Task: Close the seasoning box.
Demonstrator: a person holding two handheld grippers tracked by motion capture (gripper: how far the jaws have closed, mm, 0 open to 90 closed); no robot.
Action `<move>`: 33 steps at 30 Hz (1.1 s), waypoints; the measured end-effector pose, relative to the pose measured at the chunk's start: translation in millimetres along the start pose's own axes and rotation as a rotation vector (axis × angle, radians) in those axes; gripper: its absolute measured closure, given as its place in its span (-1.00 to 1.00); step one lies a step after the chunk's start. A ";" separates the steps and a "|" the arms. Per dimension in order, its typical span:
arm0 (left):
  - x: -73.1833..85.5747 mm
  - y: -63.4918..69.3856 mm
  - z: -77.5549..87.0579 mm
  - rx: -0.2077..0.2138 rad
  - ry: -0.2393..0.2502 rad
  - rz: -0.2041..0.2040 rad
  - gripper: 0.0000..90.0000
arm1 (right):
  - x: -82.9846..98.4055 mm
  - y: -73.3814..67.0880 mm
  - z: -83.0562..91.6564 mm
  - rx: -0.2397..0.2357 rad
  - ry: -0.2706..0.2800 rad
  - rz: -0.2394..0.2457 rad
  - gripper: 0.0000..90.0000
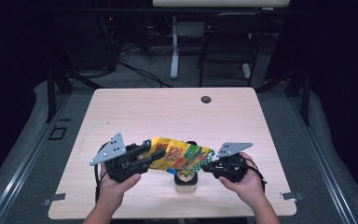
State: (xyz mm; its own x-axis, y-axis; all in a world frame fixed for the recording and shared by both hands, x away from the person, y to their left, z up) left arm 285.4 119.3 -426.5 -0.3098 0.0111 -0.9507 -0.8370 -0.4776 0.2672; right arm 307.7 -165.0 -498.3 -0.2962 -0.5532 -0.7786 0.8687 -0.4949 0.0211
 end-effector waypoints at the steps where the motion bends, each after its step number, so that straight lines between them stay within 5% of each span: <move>1: -0.1 0.1 0.2 0.000 0.001 0.000 0.53 | -0.1 -0.2 0.2 0.001 -0.002 0.002 0.81; 33: -1.1 -0.9 7.0 -0.012 0.003 -0.004 0.52 | -6.0 -8.9 -0.2 -0.041 0.001 0.028 0.80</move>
State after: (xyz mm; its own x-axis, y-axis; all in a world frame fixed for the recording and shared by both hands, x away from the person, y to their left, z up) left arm 283.4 125.9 -424.5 -0.3050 0.0099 -0.9523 -0.8326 -0.4882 0.2616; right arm 301.8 -157.2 -494.0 -0.2712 -0.5659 -0.7786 0.8921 -0.4515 0.0175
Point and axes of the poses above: each handheld gripper's, and its own axes: z roughly backward along the jaws, x roughly out of its underside, y roughly to its right, the point moved 3 cm from there along -z, roughly forward along the jaws, and after that the axes turned 9 degrees about z, right-handed, at the moved point
